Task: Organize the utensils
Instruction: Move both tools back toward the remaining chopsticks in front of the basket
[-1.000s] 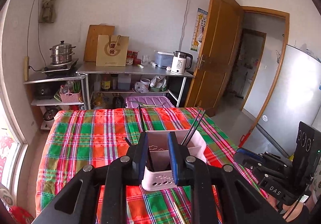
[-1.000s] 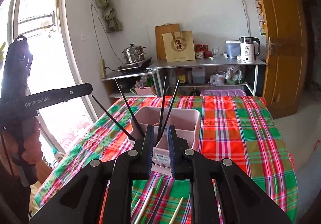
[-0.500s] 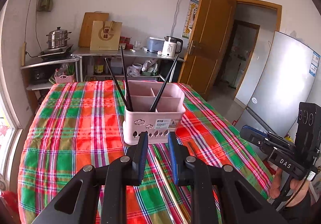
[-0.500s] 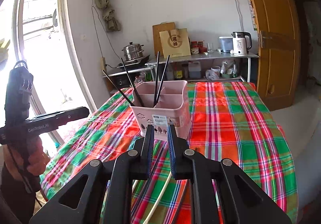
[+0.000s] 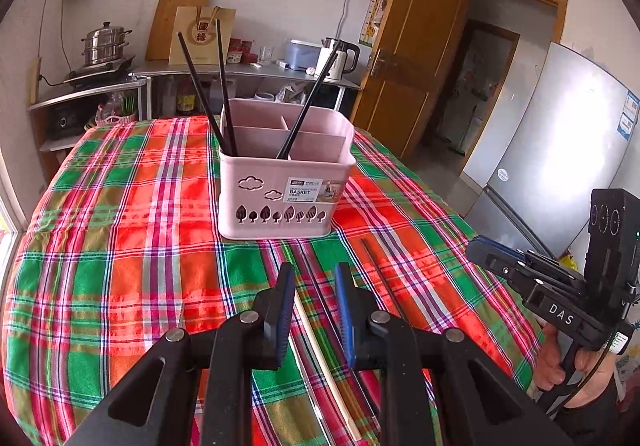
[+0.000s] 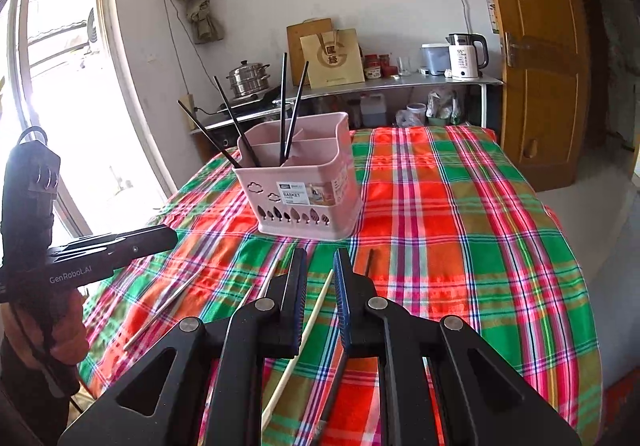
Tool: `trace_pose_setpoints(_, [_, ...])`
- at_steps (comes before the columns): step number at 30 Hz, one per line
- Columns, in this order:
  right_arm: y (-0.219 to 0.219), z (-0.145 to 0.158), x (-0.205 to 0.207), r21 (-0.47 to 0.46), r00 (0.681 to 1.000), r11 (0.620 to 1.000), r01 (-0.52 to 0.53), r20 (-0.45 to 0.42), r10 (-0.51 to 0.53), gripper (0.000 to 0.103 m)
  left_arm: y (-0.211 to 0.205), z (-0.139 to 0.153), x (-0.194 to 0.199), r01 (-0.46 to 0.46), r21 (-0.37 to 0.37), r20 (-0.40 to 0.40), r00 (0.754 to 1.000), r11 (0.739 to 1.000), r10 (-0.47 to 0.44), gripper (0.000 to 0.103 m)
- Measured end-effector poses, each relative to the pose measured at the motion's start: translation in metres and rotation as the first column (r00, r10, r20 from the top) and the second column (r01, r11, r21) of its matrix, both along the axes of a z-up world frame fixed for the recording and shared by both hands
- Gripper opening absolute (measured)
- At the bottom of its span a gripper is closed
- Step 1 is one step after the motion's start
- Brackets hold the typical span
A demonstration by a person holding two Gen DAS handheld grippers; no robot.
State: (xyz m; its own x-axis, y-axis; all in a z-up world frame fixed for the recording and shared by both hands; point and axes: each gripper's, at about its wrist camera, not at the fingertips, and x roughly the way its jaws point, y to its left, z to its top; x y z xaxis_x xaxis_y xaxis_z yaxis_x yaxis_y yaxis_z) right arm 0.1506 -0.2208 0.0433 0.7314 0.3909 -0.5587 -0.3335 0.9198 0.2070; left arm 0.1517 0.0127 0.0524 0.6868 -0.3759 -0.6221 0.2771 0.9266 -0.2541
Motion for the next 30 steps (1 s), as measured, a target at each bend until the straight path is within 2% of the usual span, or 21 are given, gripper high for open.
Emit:
trace_pose_setpoints(7, [0.002,-0.032,0.019,-0.036,0.996,0.999,0.003,-0.094,-0.006,0.014,-0.020,-0.030,0.025,0.021,0.007,-0.096,0.995,1.000,-0.020,0.020])
trace_pose_setpoints(15, [0.002,-0.061,0.041,-0.063,0.984,0.998,0.009,-0.176,-0.020,0.014,-0.035,-0.072,0.060,0.032,0.028,-0.220,0.975,0.999,-0.026,0.020])
trace_pose_setpoints(30, [0.012,-0.089,0.070,-0.104,0.968,0.995,-0.004,-0.249,-0.022,0.014,-0.050,-0.100,0.083,0.043,0.068,-0.288,0.957,0.997,-0.021,0.020])
